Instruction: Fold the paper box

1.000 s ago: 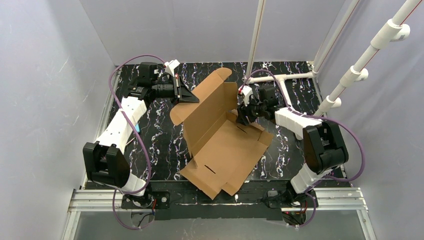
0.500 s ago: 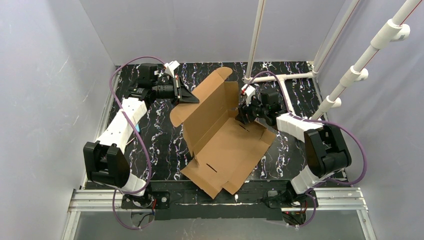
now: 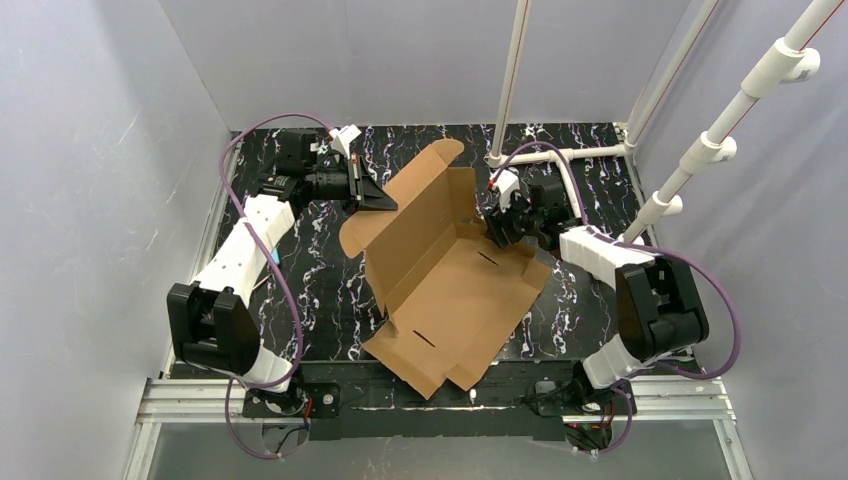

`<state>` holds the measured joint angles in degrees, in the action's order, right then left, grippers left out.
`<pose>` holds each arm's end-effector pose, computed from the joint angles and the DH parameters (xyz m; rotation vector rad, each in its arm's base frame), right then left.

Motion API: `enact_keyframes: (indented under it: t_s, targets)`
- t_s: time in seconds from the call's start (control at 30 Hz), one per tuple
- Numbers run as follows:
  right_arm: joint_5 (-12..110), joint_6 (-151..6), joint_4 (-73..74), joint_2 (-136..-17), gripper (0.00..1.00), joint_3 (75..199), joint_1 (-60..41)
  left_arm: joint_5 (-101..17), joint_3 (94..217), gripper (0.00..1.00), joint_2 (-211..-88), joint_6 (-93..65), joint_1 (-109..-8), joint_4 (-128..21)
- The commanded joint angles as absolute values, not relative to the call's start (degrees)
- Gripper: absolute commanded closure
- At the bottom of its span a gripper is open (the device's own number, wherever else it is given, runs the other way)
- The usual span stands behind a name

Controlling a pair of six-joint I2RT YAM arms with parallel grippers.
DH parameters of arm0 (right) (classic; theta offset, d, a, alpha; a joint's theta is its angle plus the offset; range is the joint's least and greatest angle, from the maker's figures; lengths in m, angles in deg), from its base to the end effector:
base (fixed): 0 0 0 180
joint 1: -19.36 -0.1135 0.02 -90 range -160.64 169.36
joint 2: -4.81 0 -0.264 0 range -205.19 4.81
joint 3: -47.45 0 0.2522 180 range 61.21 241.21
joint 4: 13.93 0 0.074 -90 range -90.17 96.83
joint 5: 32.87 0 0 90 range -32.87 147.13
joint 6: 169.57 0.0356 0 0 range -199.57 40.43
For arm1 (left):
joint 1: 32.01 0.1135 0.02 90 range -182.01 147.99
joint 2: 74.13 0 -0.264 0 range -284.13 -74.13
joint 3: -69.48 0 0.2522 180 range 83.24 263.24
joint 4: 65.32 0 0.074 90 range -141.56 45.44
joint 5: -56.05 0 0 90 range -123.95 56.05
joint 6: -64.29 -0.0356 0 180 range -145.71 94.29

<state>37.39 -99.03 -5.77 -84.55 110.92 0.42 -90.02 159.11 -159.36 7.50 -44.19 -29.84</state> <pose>0.3111 0.1195 0.2072 -0.8901 1.9550 0.3670 0.3162 -0.0985 0.3475 0.2379 2.1805 -1.4897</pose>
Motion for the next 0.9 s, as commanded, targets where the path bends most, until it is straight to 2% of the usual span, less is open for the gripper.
enact_keyframes:
  t_s: [0.0, 0.13, 0.23, 0.43, 0.67, 0.87]
  targets:
    - [39.83, -103.02, -4.39, -80.67, 0.39, 110.58, 1.25, -90.38, 161.72, 1.00, -159.17, 4.48, -44.49, -26.33]
    - [39.75, -104.31, -3.84, -79.61, 0.50, 110.21, 1.47, -89.88, 163.33, 1.00, -159.32, 3.07, -44.49, -24.20]
    - [39.38, -104.56, -3.64, -78.98, 0.67, 110.17, 1.57, -89.21, 164.97, 1.00, -159.39, 2.11, -44.48, -22.80]
    - [38.07, -105.12, -3.06, -78.60, 0.68, 109.73, 1.96, -89.04, 166.65, 1.00, -159.90, 0.97, -44.49, -21.76]
    - [37.54, -104.38, -0.32, -80.50, 0.61, 112.17, 2.15, -89.14, 168.07, 1.00, -159.91, -0.80, -44.49, -19.98]
    - [31.52, -104.90, 2.37, -73.07, 0.31, 110.90, 2.57, -89.37, 168.25, 1.00, -160.00, -1.00, -44.44, -19.66]
